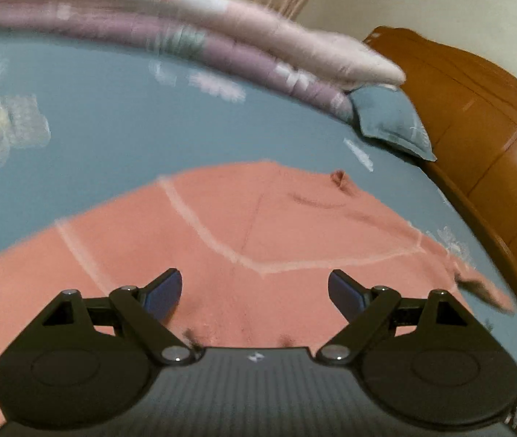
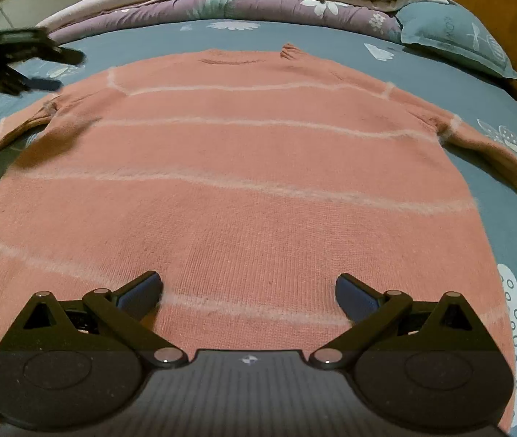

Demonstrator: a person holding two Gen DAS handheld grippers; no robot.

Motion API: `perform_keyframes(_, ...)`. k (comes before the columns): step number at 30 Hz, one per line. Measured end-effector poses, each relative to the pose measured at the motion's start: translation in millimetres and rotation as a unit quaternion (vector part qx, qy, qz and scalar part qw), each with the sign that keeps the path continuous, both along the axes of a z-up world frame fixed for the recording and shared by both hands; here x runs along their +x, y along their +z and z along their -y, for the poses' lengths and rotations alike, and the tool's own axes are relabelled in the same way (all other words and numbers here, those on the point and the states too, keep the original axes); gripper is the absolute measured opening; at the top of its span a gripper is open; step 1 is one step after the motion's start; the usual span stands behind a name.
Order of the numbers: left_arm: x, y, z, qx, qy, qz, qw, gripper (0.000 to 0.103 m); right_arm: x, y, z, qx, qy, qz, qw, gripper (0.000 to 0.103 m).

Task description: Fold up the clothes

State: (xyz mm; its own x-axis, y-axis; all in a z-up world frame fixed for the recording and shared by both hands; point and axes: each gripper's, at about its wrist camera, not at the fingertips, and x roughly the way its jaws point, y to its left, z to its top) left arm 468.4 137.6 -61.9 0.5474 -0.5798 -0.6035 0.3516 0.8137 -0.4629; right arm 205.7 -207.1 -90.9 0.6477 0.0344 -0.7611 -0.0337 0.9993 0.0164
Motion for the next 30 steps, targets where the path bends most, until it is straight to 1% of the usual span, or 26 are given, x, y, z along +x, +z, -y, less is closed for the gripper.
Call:
perform_keyframes(1, 1, -10, -1, -0.006, 0.003, -0.010, 0.9999, 0.087, 0, 0, 0, 0.000, 0.000, -0.001, 1.000, 0.103)
perform_keyframes(2, -1, -18, -4, -0.008, 0.008, -0.013, 0.9999, 0.084, 0, 0, 0, 0.000, -0.001, -0.001, 1.000, 0.103)
perform_keyframes(3, -6, -22, -9, -0.006, 0.011, -0.009, 0.9999, 0.085, 0, 0, 0, 0.000, -0.001, -0.001, 1.000, 0.103)
perform_keyframes(6, -30, -23, -30, 0.009, 0.016, 0.018, 0.9997, 0.083, 1, 1, 0, 0.001, -0.001, -0.002, 1.000, 0.103)
perform_keyframes(7, -37, -23, -39, 0.013, 0.019, 0.021, 0.9995, 0.083, 1, 1, 0, 0.001, -0.001, -0.002, 1.000, 0.103)
perform_keyframes(9, -50, -21, -62, 0.019, 0.028, 0.017, 0.9993, 0.083, 1, 1, 0, 0.001, -0.001, -0.001, 1.000, 0.103)
perform_keyframes(11, -61, -16, -87, 0.010, 0.032, 0.005, 0.9994, 0.083, 1, 0, 0, 0.002, -0.001, 0.001, 1.000, 0.103)
perform_keyframes(12, -66, -11, -97, 0.010, 0.039, 0.001, 0.9992, 0.085, 1, 0, 0, 0.002, -0.001, 0.000, 1.000, 0.103)
perform_keyframes(13, -69, -5, -104, 0.020, 0.055, 0.003, 0.9983, 0.086, 1, 0, 0, 0.002, -0.002, -0.001, 1.000, 0.103)
perform_keyframes(15, -72, 2, -118, 0.021, 0.070, 0.021, 0.9971, 0.088, 3, 1, 0, 0.002, -0.003, -0.001, 1.000, 0.103)
perform_keyframes(16, -71, 1, -125, 0.012, 0.074, 0.020, 0.9970, 0.092, 3, 1, 0, 0.002, -0.003, -0.001, 1.000, 0.103)
perform_keyframes(17, -67, -5, -130, 0.010, 0.081, 0.014, 0.9966, 0.093, 3, 1, 0, 0.002, -0.003, -0.001, 1.000, 0.103)
perform_keyframes(18, -63, -13, -133, 0.016, 0.091, 0.010, 0.9957, 0.093, 3, 1, 0, 0.002, -0.003, -0.001, 1.000, 0.103)
perform_keyframes(19, -58, -20, -137, 0.021, 0.101, 0.005, 0.9946, 0.088, 3, 1, 0, 0.002, -0.002, -0.002, 1.000, 0.103)
perform_keyframes(21, -59, -25, -148, 0.040, 0.122, 0.023, 0.9914, 0.087, 5, 2, 0, 0.002, -0.001, -0.006, 1.000, 0.103)
perform_keyframes(24, -56, -22, -163, 0.084, 0.183, 0.015, 0.9794, 0.087, 5, 2, 0, 0.002, 0.001, -0.009, 1.000, 0.103)
perform_keyframes(25, -57, -22, -169, 0.087, 0.197, 0.008, 0.9765, 0.086, 5, 2, 0, 0.002, 0.001, -0.008, 1.000, 0.103)
perform_keyframes(26, -59, -20, -172, 0.085, 0.196, 0.007, 0.9768, 0.086, 5, 2, 1, 0.002, 0.001, -0.008, 1.000, 0.103)
perform_keyframes(29, -70, -9, -172, 0.081, 0.177, 0.018, 0.9807, 0.087, 6, 2, 0, 0.002, -0.002, -0.008, 1.000, 0.103)
perform_keyframes(30, -74, -6, -169, 0.086, 0.169, 0.027, 0.9815, 0.088, 6, 2, -1, 0.002, -0.003, -0.008, 1.000, 0.103)
